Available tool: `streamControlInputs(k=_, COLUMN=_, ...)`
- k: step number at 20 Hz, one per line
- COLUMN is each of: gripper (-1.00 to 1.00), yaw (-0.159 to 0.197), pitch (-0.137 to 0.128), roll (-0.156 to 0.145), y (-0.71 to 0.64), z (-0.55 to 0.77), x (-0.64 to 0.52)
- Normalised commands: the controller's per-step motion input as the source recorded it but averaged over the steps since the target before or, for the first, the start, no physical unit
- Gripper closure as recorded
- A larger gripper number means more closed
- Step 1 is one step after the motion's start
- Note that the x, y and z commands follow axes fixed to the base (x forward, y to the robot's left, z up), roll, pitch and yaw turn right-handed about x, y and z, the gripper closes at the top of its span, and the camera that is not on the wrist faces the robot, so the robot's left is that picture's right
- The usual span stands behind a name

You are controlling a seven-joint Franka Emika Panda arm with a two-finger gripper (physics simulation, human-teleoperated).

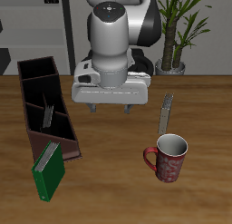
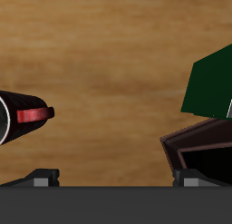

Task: Place the black book into the right desk caddy's left compartment and place the red mug into the right desk caddy's right compartment

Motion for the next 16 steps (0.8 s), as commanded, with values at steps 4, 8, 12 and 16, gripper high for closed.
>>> streamControlInputs(k=4, gripper=-1.00, yaw=-0.034, pitch=0.001, roll=0.015, y=0.24, z=0.00, x=-0.01)
streamControlInputs(k=8, gripper=-1.00, yaw=-0.052, pitch=-0.022, roll=0.017, y=0.54, z=0.02, x=0.00)
streamControlInputs(k=12, gripper=-1.00, yaw=0.003, pitch=0.003, roll=0.040, y=0.30, z=-0.06, x=0.02)
streamControlInputs(k=16, gripper=-1.00, yaw=-0.003, pitch=0.003, roll=0.027, y=0.30, z=-0.10, x=0.01)
